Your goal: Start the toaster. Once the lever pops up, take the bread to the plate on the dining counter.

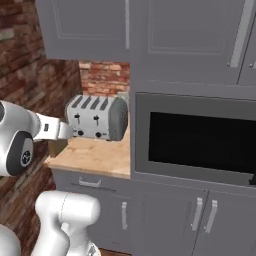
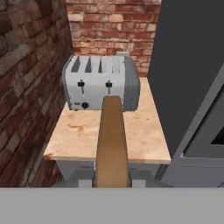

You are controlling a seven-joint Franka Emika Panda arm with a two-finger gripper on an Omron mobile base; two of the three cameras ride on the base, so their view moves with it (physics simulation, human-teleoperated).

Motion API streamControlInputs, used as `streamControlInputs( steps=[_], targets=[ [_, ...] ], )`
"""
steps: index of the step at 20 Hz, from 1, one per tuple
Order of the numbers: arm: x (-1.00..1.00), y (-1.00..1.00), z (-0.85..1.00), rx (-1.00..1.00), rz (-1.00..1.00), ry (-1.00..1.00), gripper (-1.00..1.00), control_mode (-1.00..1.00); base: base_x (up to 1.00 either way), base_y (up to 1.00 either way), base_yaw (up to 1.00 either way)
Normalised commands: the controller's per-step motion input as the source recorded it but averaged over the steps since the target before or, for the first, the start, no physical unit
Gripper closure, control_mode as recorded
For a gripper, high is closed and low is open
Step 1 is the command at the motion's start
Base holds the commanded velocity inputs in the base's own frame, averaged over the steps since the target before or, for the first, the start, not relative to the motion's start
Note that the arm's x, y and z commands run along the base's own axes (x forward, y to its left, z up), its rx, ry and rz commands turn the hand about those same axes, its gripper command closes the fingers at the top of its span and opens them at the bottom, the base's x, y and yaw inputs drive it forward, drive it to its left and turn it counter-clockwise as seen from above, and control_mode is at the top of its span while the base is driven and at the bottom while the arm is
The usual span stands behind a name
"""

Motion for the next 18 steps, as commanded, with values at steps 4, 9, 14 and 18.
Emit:
streamControlInputs(
  steps=[4, 9, 14, 18],
  targets=[
    [0.00, 0.00, 0.00, 0.00, 0.00, 0.00, 1.00, 1.00, -1.00, -0.34, -0.25],
    [0.00, 0.00, 0.00, 0.00, 0.00, 0.00, 1.00, 1.00, -0.99, -0.33, -0.51],
    [0.00, 0.00, 0.00, 0.00, 0.00, 0.00, 1.00, 1.00, -0.56, -0.05, -0.74],
    [0.00, 0.00, 0.00, 0.00, 0.00, 0.00, 1.00, 1.00, -0.06, -0.01, -0.87]
  ],
)
